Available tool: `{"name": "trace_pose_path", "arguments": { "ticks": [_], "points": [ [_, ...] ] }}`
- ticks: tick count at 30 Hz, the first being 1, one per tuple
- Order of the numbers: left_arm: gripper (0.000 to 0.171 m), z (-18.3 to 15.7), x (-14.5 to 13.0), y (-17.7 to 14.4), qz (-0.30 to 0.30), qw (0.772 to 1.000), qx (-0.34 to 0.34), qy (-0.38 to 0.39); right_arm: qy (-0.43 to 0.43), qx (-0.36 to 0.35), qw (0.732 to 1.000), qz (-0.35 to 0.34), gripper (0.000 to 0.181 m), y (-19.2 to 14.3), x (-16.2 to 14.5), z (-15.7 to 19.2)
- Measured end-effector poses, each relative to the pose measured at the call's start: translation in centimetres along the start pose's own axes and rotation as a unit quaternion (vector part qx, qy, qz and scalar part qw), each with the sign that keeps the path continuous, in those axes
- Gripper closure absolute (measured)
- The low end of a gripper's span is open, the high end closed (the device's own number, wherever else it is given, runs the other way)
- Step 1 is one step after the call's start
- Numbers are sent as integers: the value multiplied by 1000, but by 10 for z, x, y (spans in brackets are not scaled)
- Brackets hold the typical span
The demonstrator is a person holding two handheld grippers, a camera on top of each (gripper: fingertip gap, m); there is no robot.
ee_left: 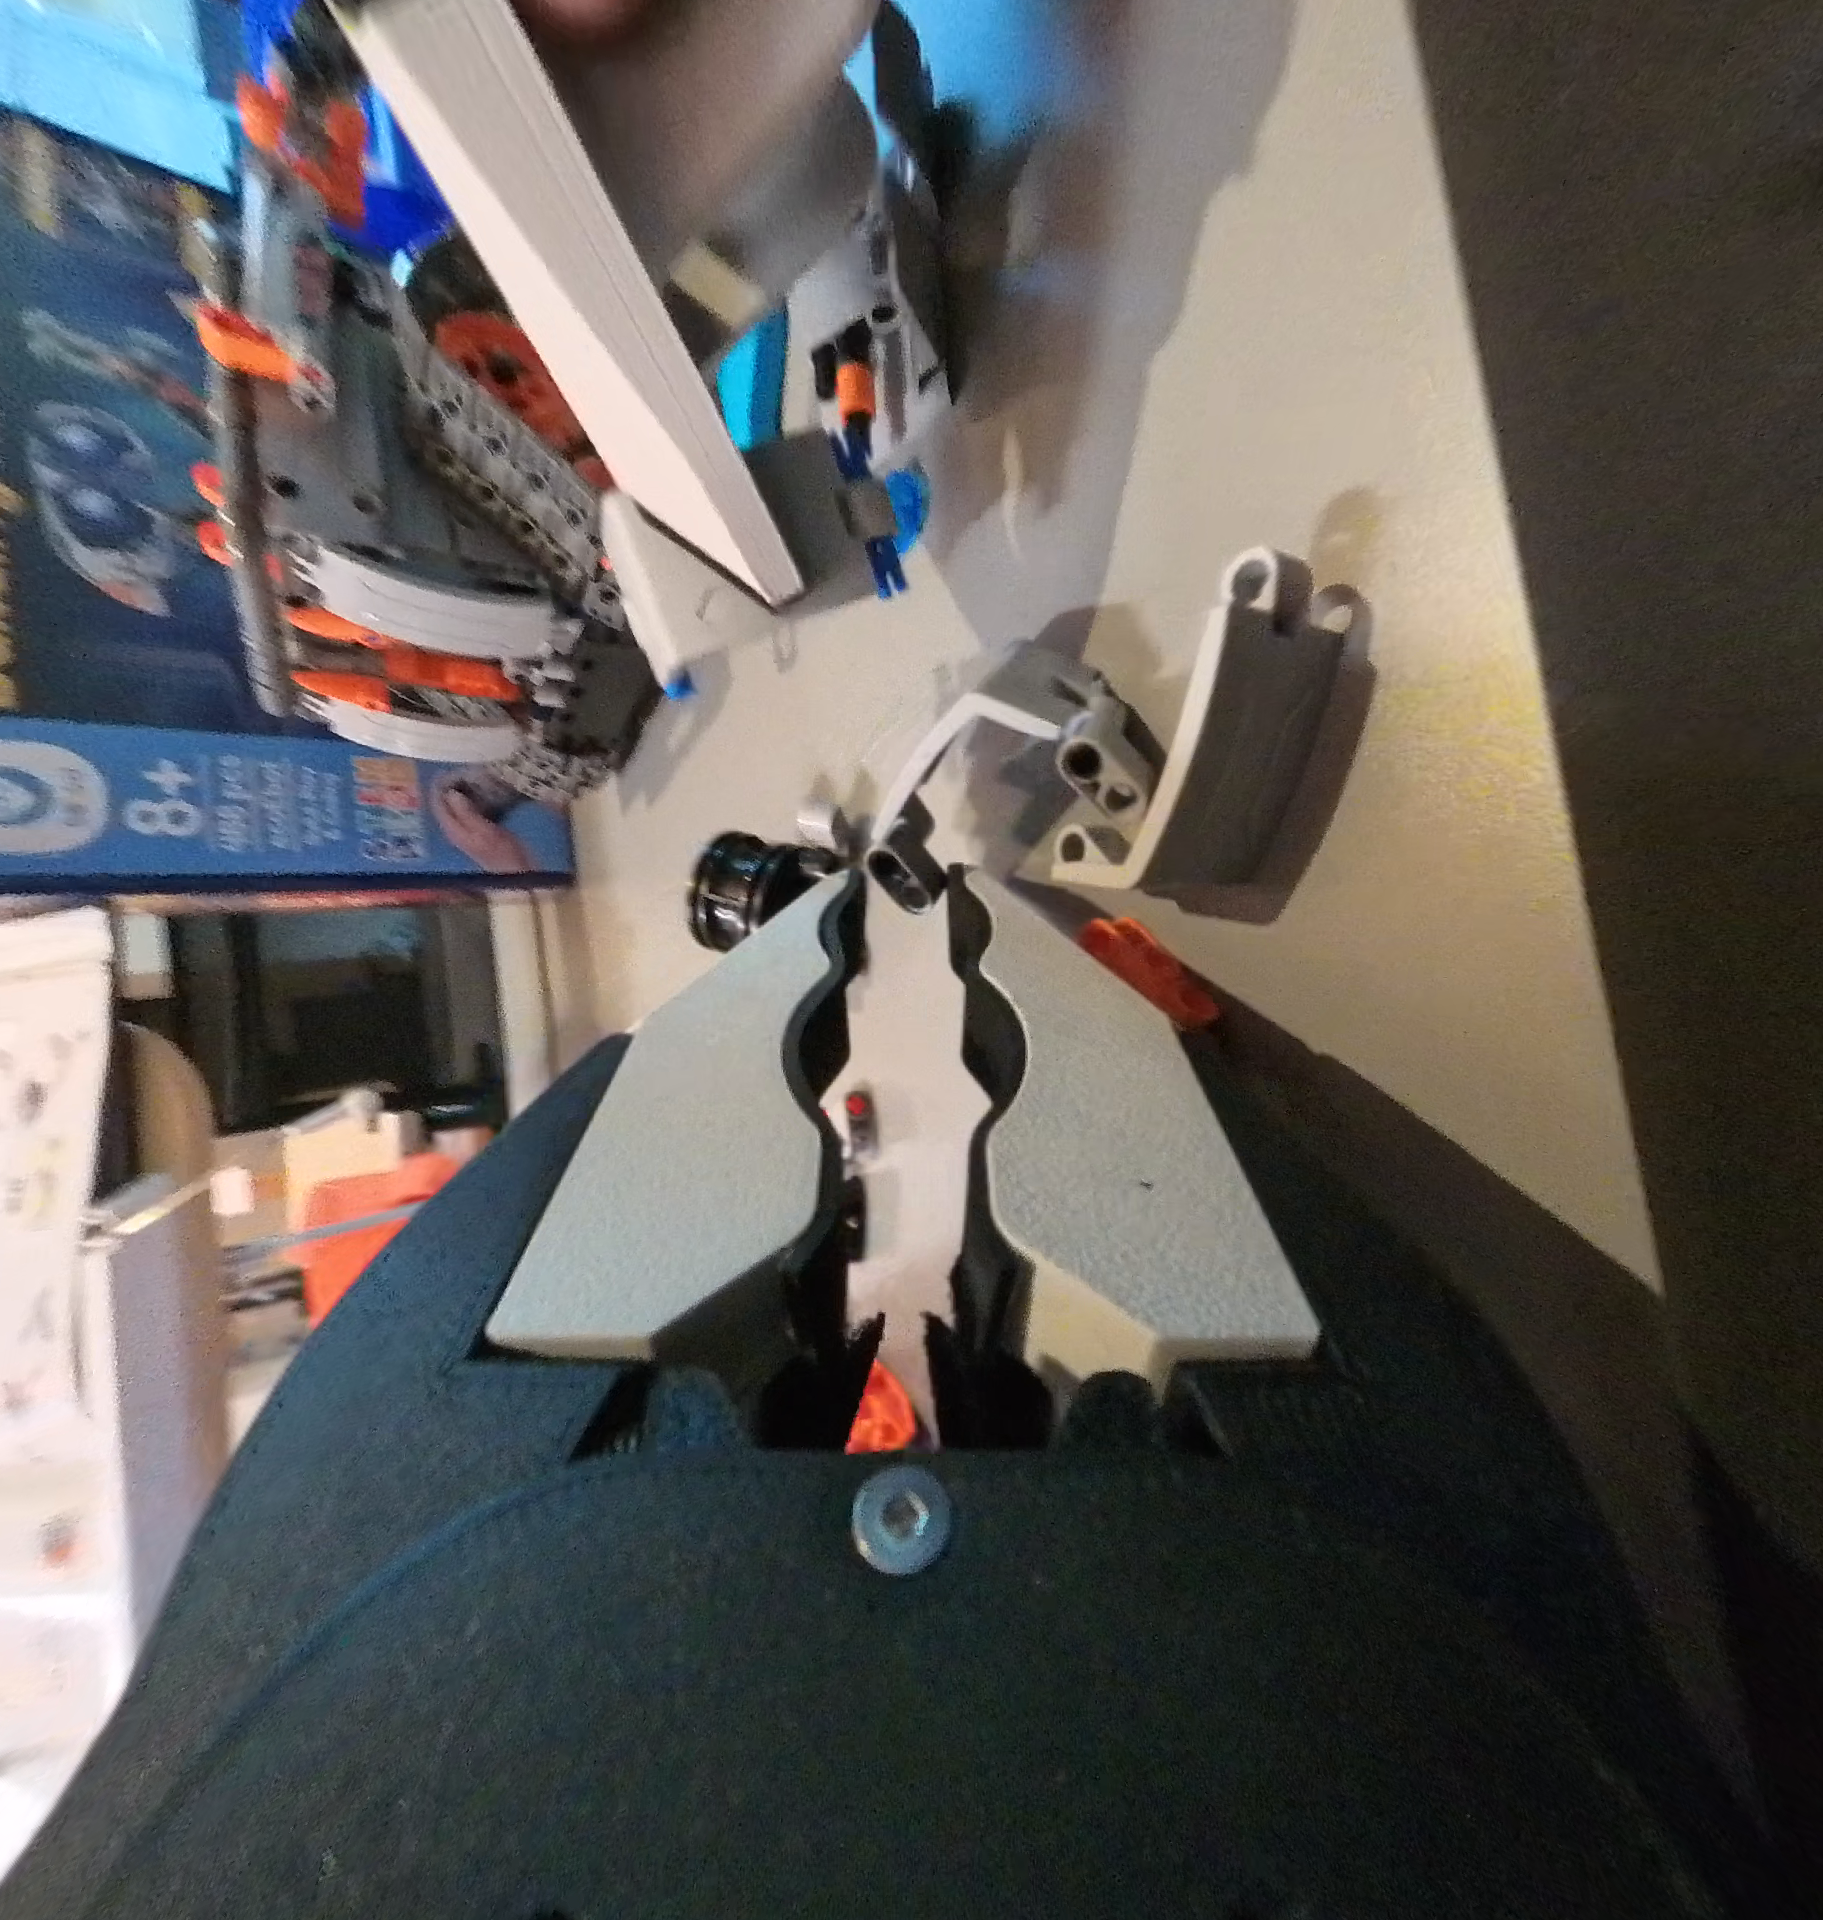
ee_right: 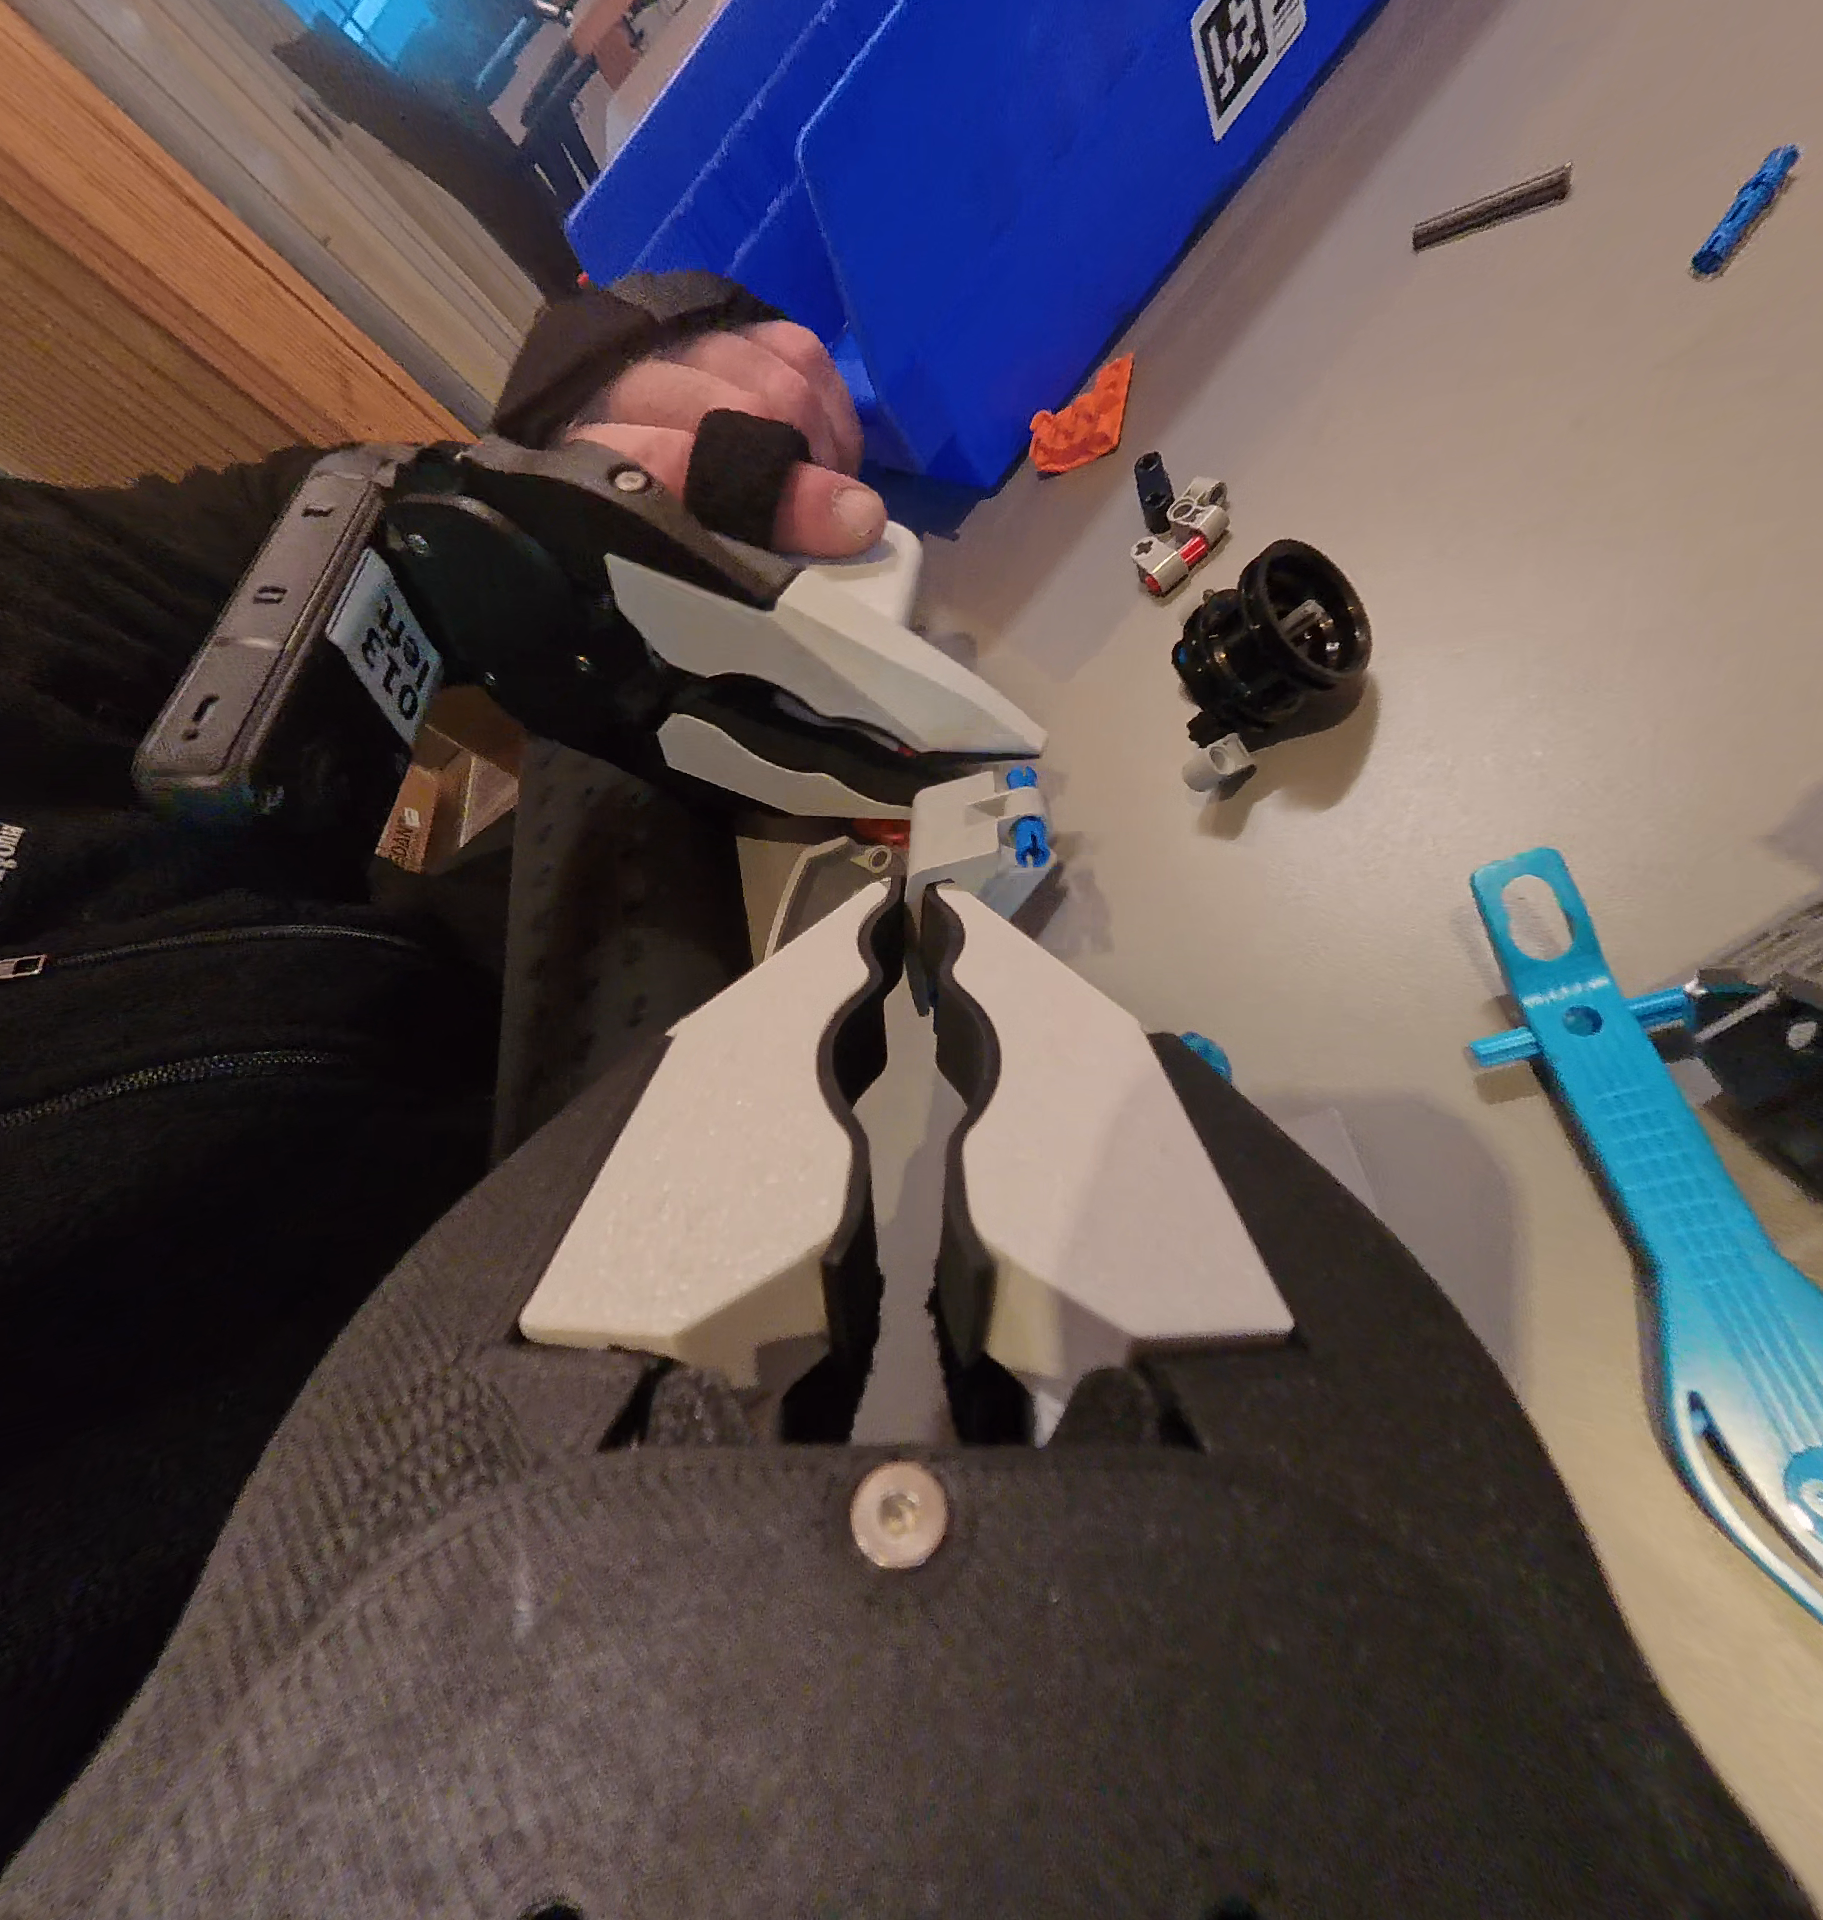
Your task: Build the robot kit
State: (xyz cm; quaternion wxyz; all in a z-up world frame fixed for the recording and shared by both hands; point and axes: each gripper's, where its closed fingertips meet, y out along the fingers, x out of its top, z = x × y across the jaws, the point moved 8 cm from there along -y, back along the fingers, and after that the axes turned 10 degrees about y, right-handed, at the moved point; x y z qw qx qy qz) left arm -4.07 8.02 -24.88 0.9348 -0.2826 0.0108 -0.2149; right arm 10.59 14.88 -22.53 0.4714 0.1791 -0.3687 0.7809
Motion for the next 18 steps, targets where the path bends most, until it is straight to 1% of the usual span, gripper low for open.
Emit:
{"name": "trace_pose_path", "arguments": {
  "ticks": [2,4,6,9,13,15,18],
  "points": [
    [152,2,-2,2,8,1000,-10,-26,0,-2,1000,2,181,-1,0,-1],
    [151,3,-3,2,9,999,-19,-42,0,-3,1000,0,181,-3,0,-2],
    [143,6,-5,-1,14,998,-19,-54,0,-4,1000,-4,181,-4,0,-2],
    [137,12,-7,-7,3,996,-24,-81,-4,4,1000,-12,181,-7,2,0],
    [137,23,-2,-16,-8,998,9,-62,-9,47,999,-25,181,-8,6,8],
    [136,31,7,-20,-26,998,35,-48,-8,71,997,-25,181,-5,8,13],
    [137,36,20,-22,-61,996,50,-30,-4,118,993,-21,181,-1,10,22]
  ]
}}
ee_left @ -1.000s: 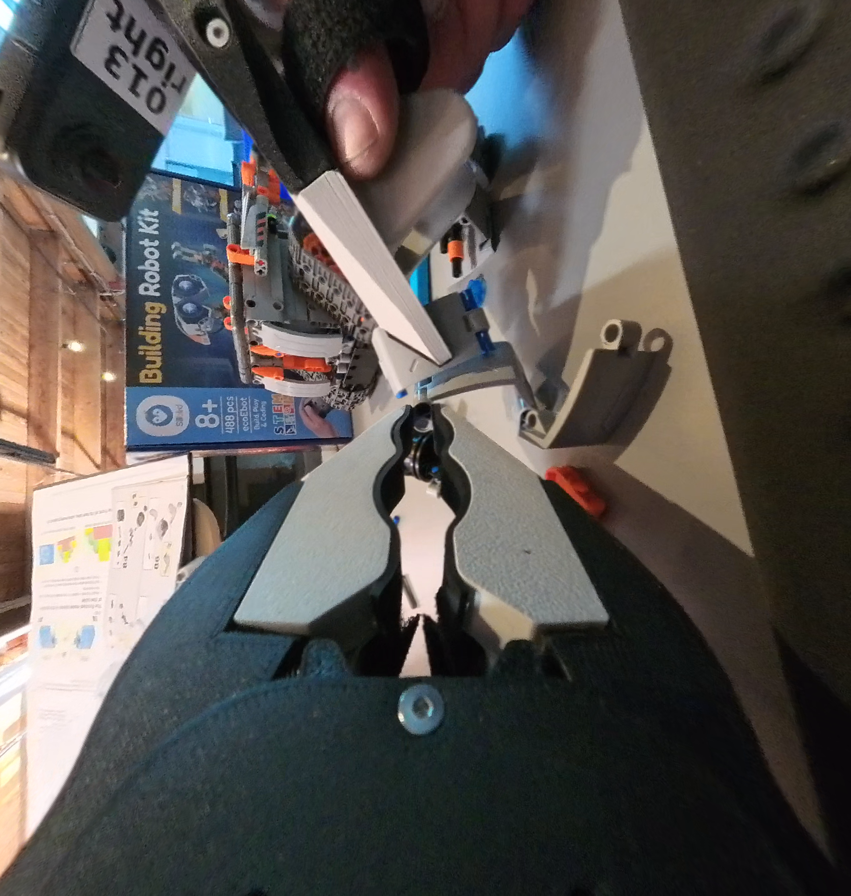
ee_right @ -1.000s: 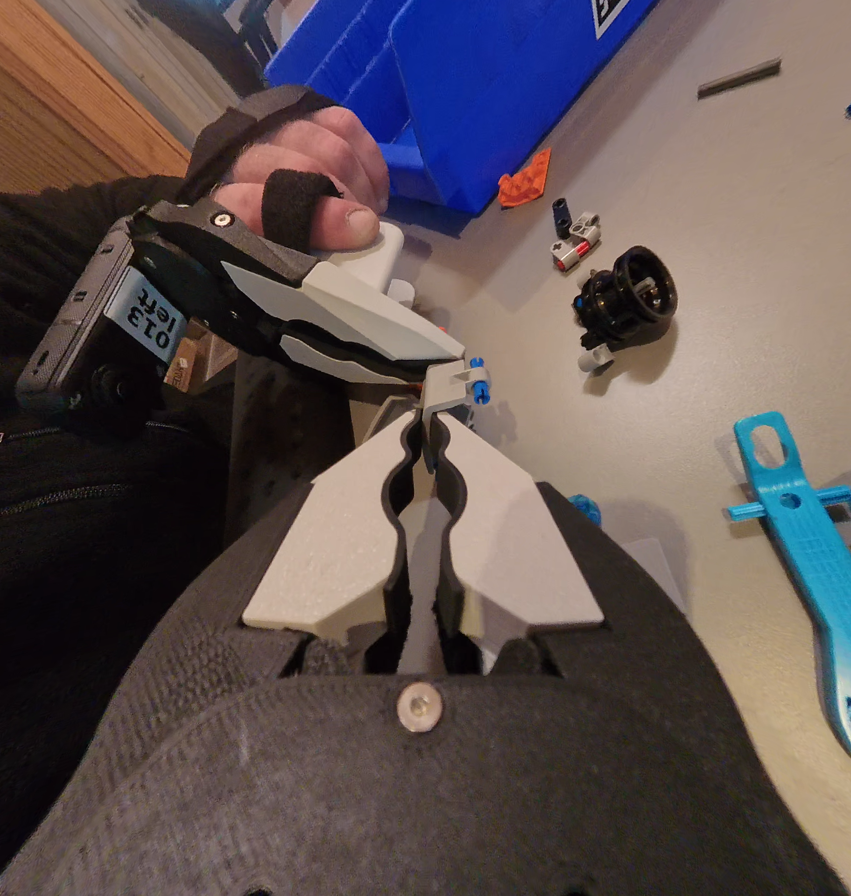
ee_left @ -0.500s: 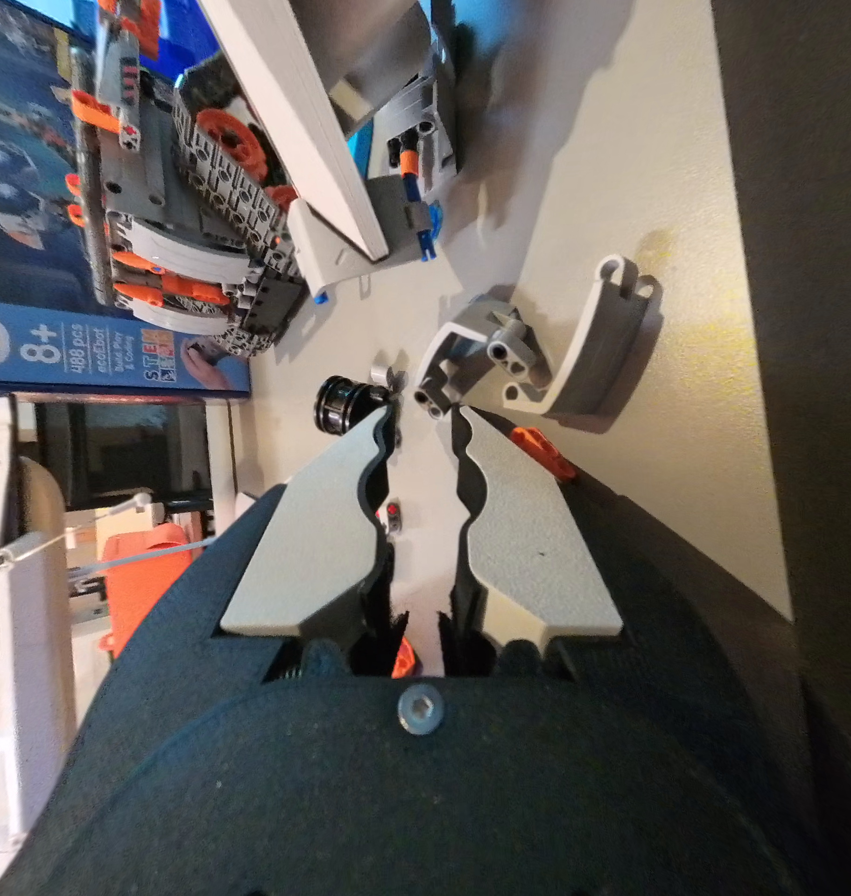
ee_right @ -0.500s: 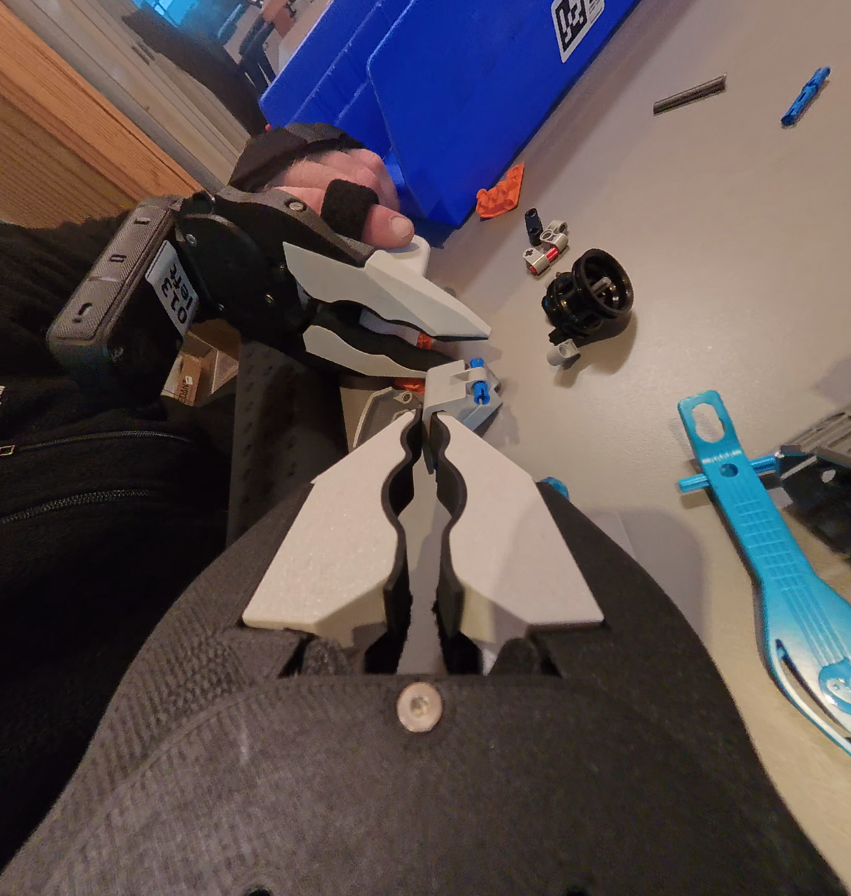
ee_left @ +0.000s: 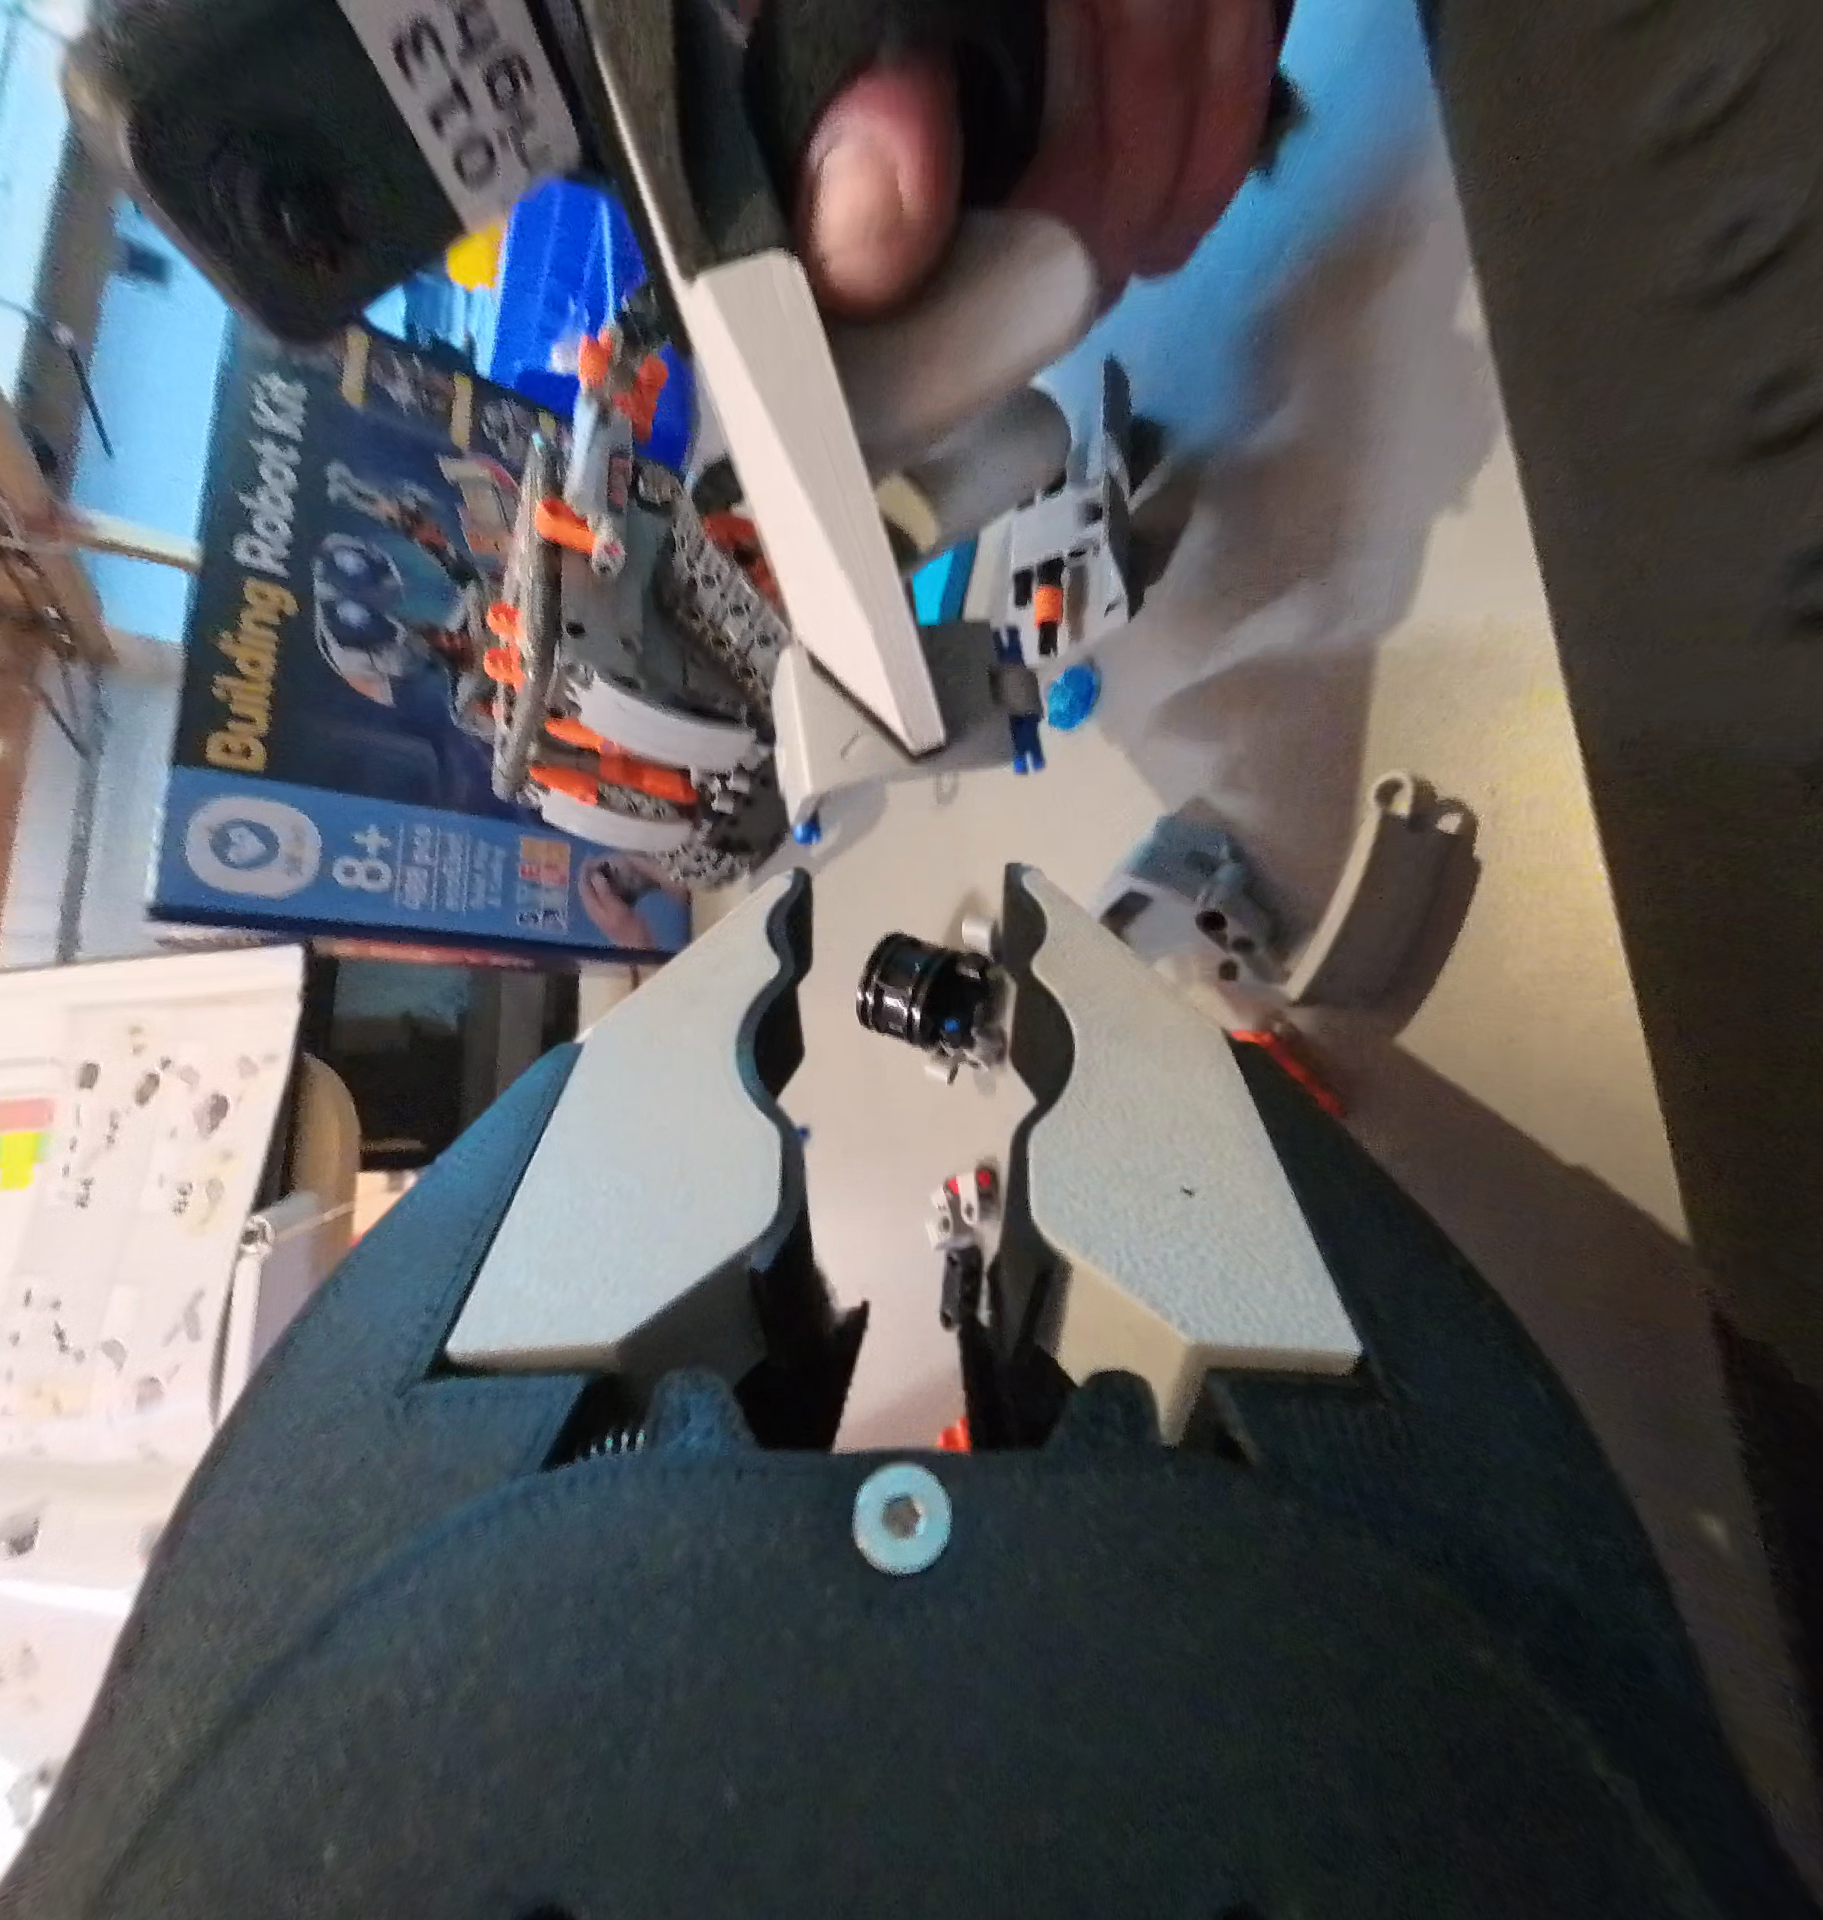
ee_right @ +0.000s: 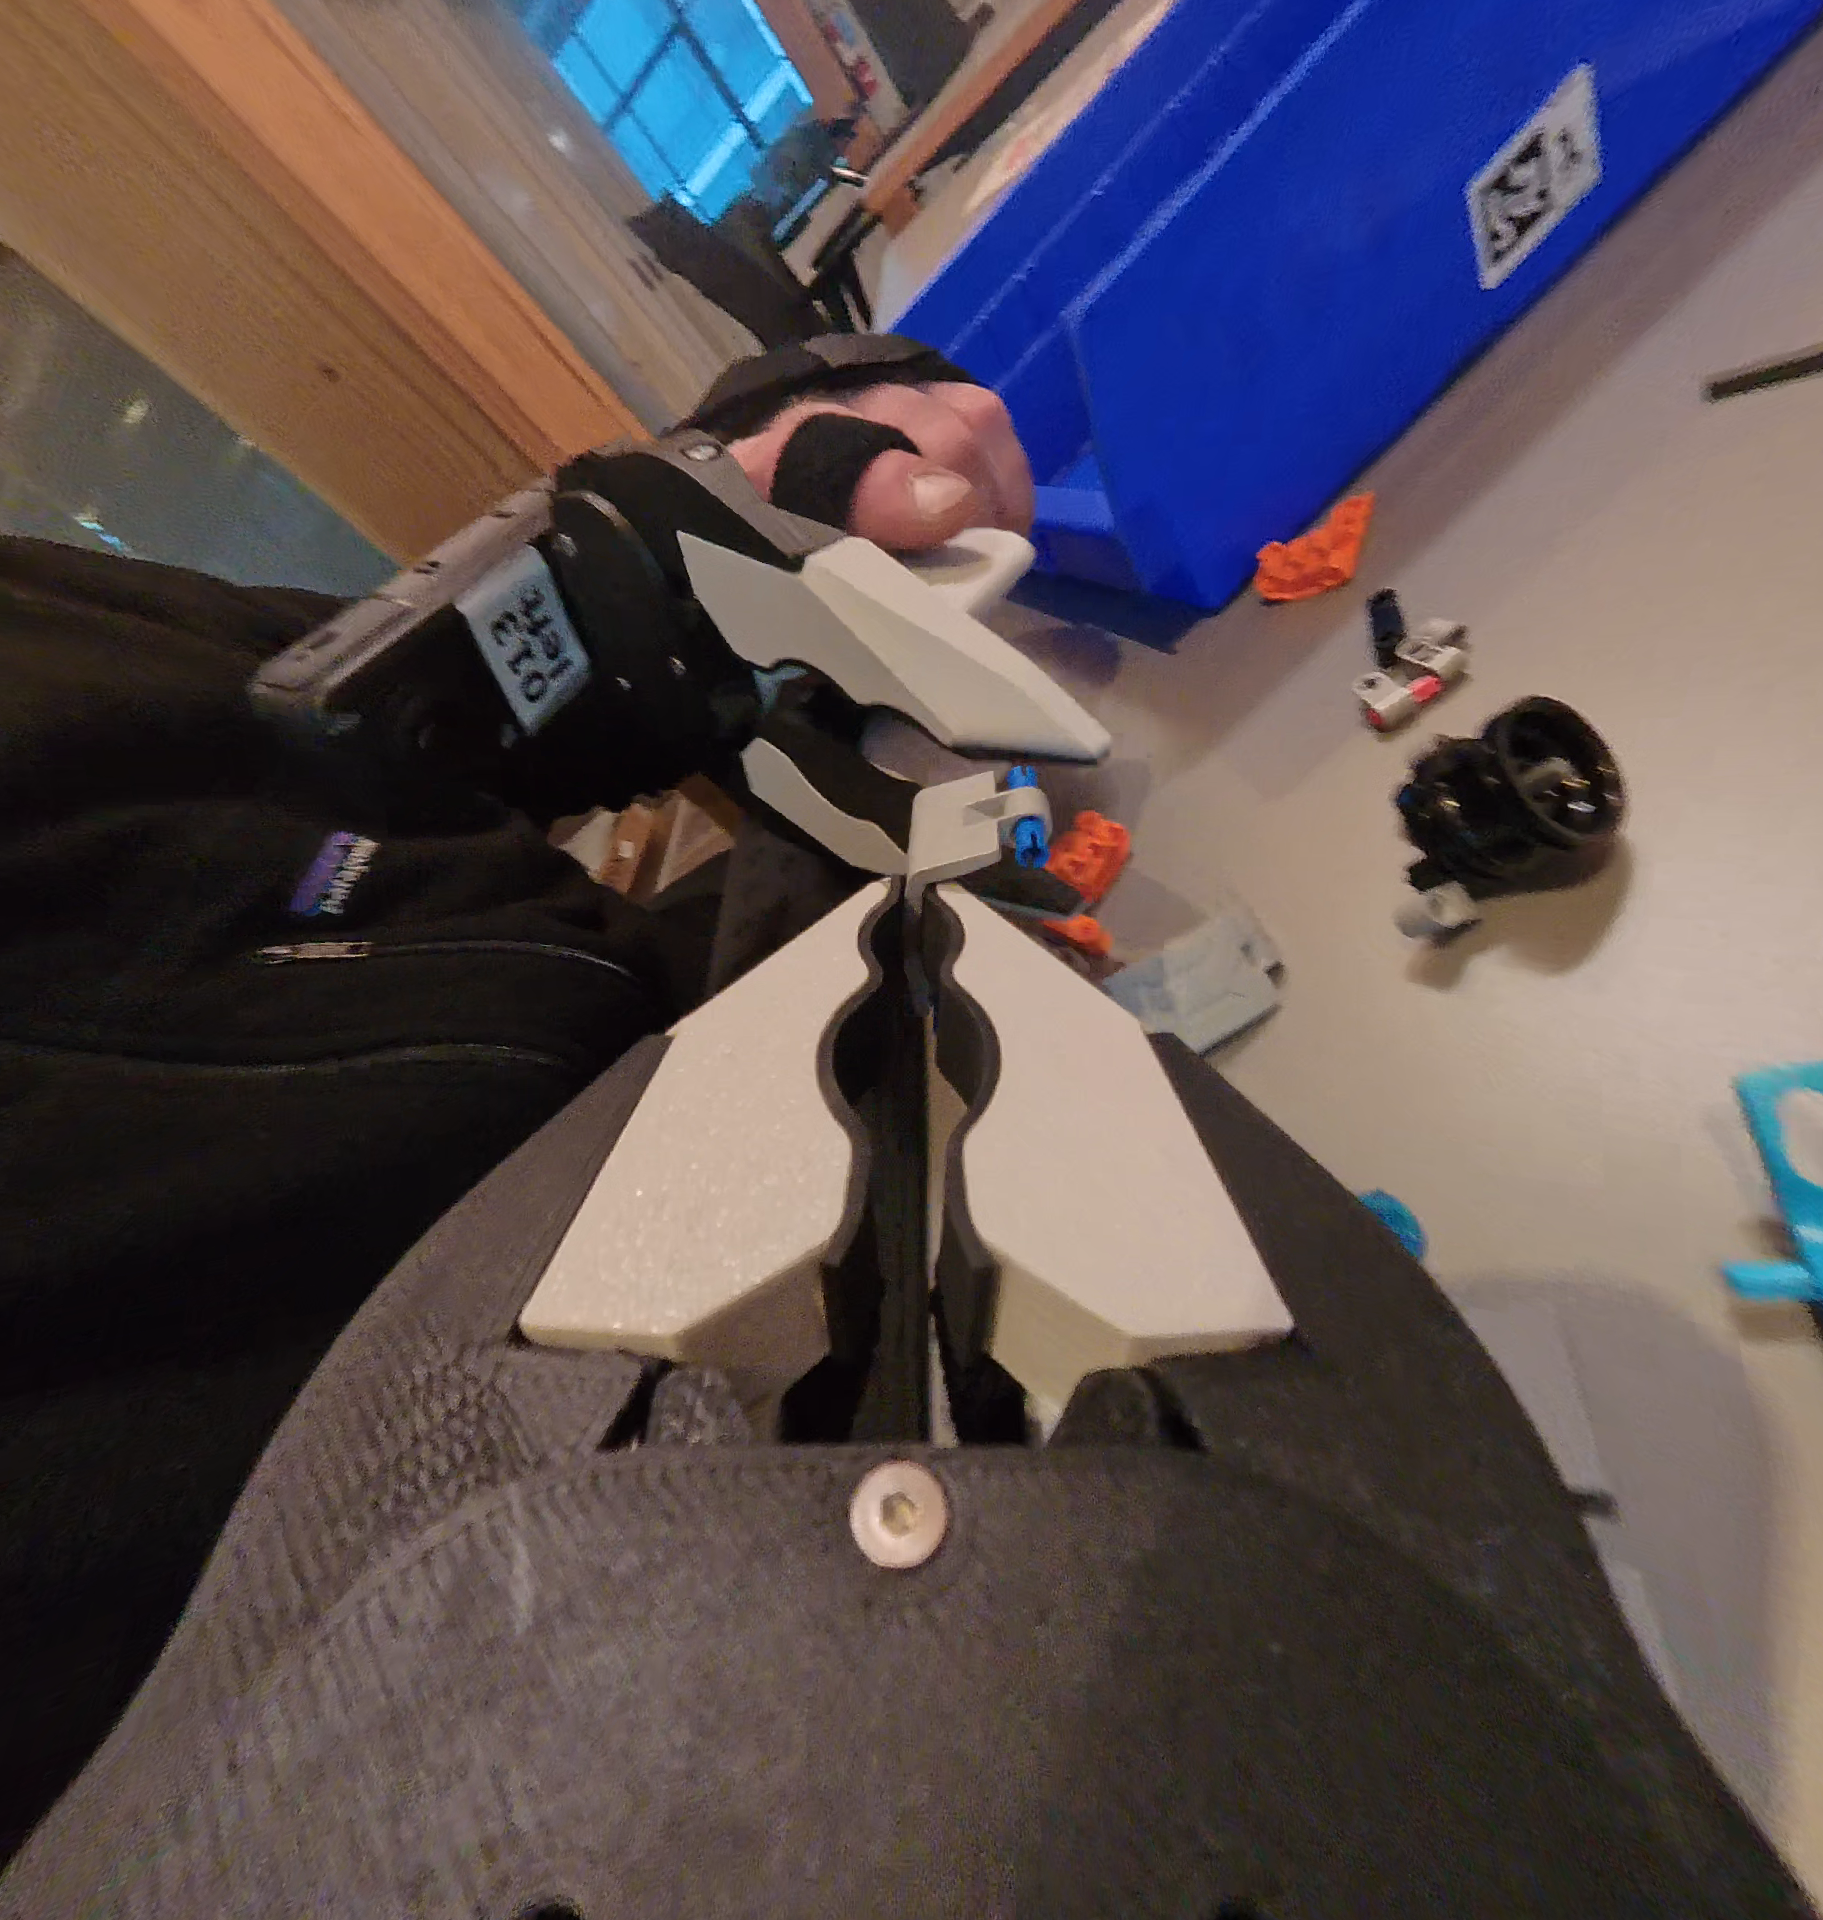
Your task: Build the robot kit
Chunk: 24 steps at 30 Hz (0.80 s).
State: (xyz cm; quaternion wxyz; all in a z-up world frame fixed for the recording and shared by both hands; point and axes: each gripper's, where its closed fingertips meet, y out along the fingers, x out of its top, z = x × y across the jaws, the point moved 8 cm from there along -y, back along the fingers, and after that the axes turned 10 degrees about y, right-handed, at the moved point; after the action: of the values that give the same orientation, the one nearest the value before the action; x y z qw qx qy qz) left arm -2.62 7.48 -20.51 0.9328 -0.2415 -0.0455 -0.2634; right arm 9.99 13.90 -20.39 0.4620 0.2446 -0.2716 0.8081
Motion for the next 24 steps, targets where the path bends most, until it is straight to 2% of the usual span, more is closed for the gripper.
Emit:
{"name": "trace_pose_path", "arguments": {
  "ticks": [4,6,10,13,15,17,24],
  "points": [
    [147,4,3,0,-20,999,25,6,10,37,999,-2,181,1,2,4],
    [158,8,3,-4,-34,998,41,-14,12,49,999,0,181,1,2,5],
    [145,12,3,-8,-40,997,68,-17,10,63,998,9,181,5,4,9],
    [145,6,10,-8,-53,996,66,11,14,73,997,20,181,9,5,10],
    [152,6,14,-10,-63,995,75,21,17,86,996,35,181,12,3,11],
    [165,7,16,-12,-72,994,82,18,19,94,994,46,181,16,1,12],
    [167,14,10,-12,-56,994,90,-18,26,95,995,23,180,18,10,10]
  ]
}}
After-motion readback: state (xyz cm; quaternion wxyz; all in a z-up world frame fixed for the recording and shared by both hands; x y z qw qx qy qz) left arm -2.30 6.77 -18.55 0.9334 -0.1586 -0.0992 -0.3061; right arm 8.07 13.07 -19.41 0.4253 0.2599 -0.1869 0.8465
